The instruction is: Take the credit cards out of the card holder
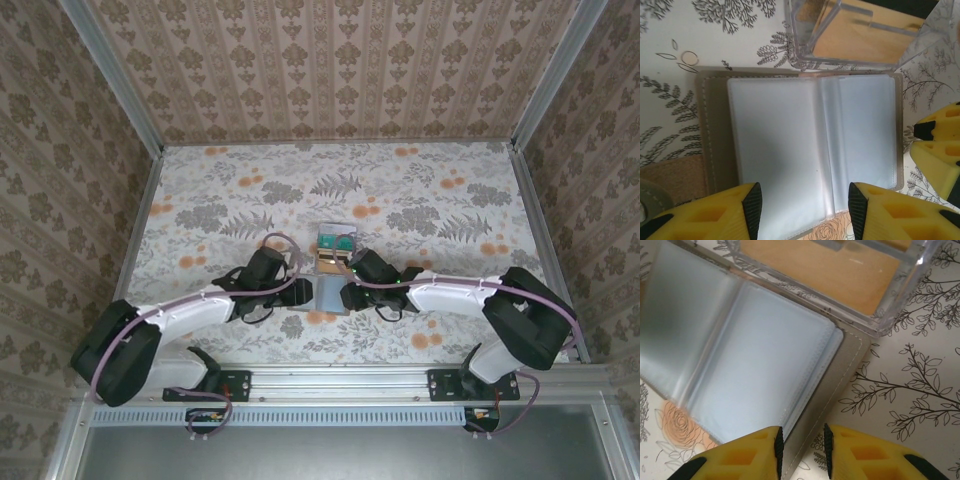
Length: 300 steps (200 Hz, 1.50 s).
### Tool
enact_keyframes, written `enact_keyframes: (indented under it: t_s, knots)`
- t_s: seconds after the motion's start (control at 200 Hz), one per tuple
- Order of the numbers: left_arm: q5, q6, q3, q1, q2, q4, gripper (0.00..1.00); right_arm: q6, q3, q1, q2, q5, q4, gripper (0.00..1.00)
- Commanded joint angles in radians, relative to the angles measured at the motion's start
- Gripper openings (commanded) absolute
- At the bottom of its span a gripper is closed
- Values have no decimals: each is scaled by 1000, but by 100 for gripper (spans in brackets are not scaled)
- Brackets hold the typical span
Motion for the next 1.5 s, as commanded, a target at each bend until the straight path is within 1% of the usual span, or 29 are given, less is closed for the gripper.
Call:
enact_keyframes:
  t_s: [0.0, 0.11, 0.21, 0.375, 0.55, 0.72, 0.77, 0.85, 0.92, 0.96, 1.03, 1.095, 1.175, 1.205, 1.26, 1.375, 1.43, 1.495]
  knots:
    - [18, 4, 19, -9, 41, 30, 52, 37, -8, 6, 29, 29, 31, 31]
    - [20, -9, 23, -28, 94, 43, 51, 42, -4, 6, 43, 29, 29, 31]
    - [12, -21, 34, -53, 134, 48, 48, 39, 5, 9, 49, 29, 18, 31]
    - [20, -41, 45, -91, 164, 79, 47, 40, 5, 11, 54, 31, 18, 31]
    - [-7, -37, 50, -94, 134, 41, 47, 44, 2, 12, 50, 31, 22, 32]
    - [-50, -17, 65, -87, 46, -43, 49, 44, 2, 11, 5, 54, 9, 33]
    - [-71, -7, 71, -82, 12, -75, 53, 46, -1, 11, -20, 75, 1, 34]
    - [-114, 11, 89, -71, -50, -144, 70, 48, -9, 11, -76, 127, -20, 35]
    - [-180, 23, 110, -64, -105, -216, 83, 49, -24, 12, -127, 185, -35, 36]
    - [-225, 23, 119, -57, -146, -257, 92, 47, -37, 9, -190, 220, -38, 38]
    - [-299, 23, 128, -34, -210, -316, 100, 41, -60, 8, -262, 289, -46, 40]
    - [-386, 20, 134, -11, -270, -362, 100, 42, -83, 3, -338, 371, -56, 47]
    - [-485, 17, 145, 29, -332, -420, 100, 46, -123, -17, -429, 458, -54, 64]
    - [-527, 16, 145, 42, -349, -431, 100, 47, -137, -26, -466, 488, -55, 72]
    - [-580, 22, 148, 68, -373, -446, 100, 36, -161, -48, -530, 536, -45, 82]
    - [-674, 72, 157, 111, -405, -439, 100, -36, -189, -113, -633, 592, -17, 90]
    - [-732, 120, 165, 120, -409, -409, 100, -60, -192, -144, -660, 641, -3, 99]
    - [-825, 144, 177, 133, -400, -370, 100, -91, -200, -186, -670, 700, 49, 100]
